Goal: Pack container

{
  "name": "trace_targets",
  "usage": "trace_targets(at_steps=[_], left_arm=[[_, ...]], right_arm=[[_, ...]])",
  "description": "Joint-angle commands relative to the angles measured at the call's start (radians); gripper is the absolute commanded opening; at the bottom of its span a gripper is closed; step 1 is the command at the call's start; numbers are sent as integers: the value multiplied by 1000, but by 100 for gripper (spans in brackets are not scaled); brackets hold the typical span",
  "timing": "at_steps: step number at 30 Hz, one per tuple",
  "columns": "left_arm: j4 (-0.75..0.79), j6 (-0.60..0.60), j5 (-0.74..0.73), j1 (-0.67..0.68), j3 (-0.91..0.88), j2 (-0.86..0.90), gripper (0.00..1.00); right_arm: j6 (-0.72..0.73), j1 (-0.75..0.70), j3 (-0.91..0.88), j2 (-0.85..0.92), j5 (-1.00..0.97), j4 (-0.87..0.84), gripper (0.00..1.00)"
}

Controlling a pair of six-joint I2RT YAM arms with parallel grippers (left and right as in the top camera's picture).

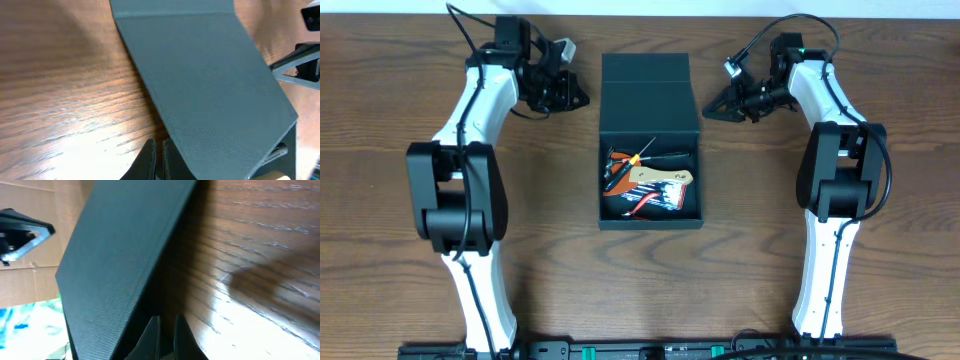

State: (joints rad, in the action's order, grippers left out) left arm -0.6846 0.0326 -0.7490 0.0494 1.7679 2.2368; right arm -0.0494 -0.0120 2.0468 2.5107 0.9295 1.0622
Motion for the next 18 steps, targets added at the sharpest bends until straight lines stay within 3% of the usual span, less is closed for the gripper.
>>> trace_targets(at_steps=[1,4,11,18], left_arm=[[11,-23,-127,0,12,71,6],[50,-62,-245,0,12,113,6],[124,-135,-365,-1,12,145,6],[130,-146,-369,0,12,155,6]], right_arm=[[19,5,20,1,-13,4,1],[19,7,20,1,-4,4,1],[11,14,20,1,73,-11,1],[7,26,20,1,73,-18,1]])
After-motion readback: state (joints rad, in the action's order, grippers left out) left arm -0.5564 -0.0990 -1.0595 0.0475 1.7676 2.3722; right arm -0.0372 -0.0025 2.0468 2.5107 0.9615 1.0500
